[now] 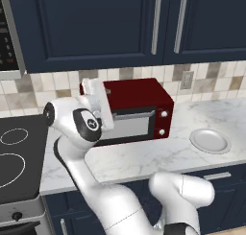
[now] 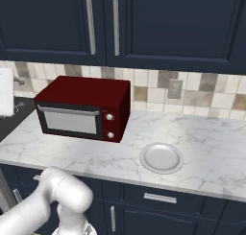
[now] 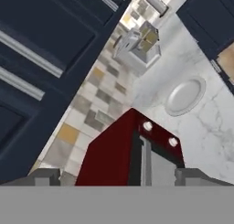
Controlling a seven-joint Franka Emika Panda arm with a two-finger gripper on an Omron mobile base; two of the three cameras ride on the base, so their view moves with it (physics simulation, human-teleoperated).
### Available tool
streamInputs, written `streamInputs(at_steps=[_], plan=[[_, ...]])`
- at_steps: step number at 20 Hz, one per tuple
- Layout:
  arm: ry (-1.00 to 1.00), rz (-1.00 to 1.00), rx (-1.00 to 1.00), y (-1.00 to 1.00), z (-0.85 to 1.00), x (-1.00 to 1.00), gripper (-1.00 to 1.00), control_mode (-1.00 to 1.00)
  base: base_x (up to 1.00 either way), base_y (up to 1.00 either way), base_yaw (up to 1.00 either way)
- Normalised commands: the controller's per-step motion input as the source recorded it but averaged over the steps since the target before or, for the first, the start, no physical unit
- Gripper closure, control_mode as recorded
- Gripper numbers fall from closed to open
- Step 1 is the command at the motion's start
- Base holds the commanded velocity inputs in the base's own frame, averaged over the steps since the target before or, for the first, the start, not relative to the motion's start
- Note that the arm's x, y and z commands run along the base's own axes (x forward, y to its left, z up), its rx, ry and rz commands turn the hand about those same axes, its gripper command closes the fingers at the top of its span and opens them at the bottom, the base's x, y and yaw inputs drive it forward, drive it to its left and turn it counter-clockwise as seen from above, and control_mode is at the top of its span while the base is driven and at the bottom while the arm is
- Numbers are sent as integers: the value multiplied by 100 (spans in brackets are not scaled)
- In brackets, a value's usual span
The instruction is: Pick up the bagel from the plate, place it on the toaster oven rack, close the door, and set the timer.
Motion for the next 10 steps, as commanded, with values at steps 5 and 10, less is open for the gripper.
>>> streamInputs(at_steps=[5,10], plan=[[7,30,1,-100,0,-52,-100,-100,0,0,0],[19,24,0,-91,0,-23,-100,-100,0,0,0]])
